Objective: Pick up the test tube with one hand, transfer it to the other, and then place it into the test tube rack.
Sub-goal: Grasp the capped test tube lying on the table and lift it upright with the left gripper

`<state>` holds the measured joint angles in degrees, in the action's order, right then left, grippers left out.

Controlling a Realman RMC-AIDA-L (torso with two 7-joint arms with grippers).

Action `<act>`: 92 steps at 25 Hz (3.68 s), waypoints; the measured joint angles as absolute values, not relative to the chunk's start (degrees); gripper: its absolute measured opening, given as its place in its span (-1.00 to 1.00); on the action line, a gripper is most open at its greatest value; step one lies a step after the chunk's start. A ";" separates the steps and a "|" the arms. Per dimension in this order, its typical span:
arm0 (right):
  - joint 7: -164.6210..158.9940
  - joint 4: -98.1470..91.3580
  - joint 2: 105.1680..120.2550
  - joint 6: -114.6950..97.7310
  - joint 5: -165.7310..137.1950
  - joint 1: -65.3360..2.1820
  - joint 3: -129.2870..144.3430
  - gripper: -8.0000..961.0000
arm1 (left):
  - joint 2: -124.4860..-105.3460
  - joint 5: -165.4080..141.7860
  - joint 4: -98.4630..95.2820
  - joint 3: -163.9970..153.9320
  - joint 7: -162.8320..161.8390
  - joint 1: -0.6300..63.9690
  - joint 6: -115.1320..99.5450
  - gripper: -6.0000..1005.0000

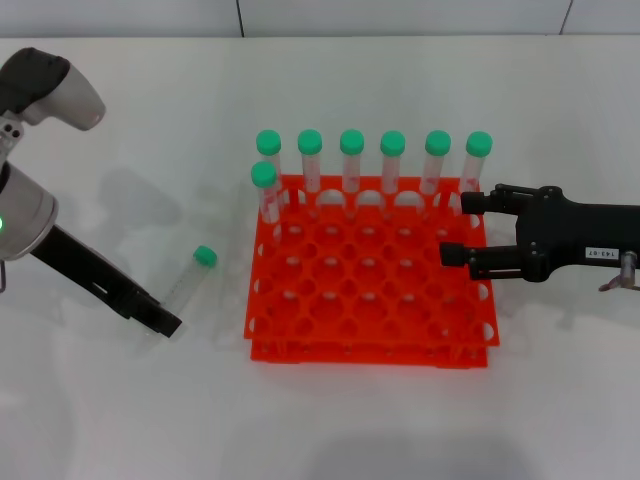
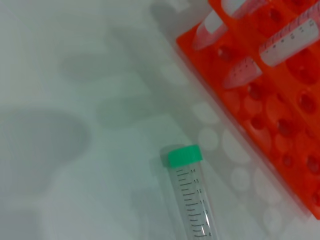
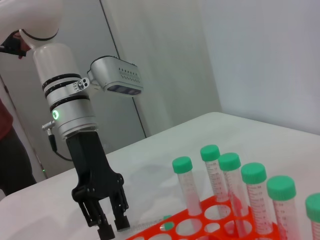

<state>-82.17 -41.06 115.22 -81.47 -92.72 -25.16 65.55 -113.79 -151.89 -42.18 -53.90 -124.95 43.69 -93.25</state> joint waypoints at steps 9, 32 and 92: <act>-82.17 -41.06 115.22 -81.47 -92.73 -25.03 65.47 0.79 | -113.89 -151.95 -42.20 -54.57 -124.98 43.68 -92.64 -0.10; -82.17 -41.32 115.22 -81.43 -92.73 -25.05 65.48 0.78 | -114.43 -153.62 -42.18 -55.37 -125.43 43.68 -91.18 -0.32; -82.13 -44.48 114.19 -82.99 -91.22 -24.62 62.47 0.78 | -114.53 -106.00 -47.92 -40.07 -103.97 35.31 -78.22 -0.62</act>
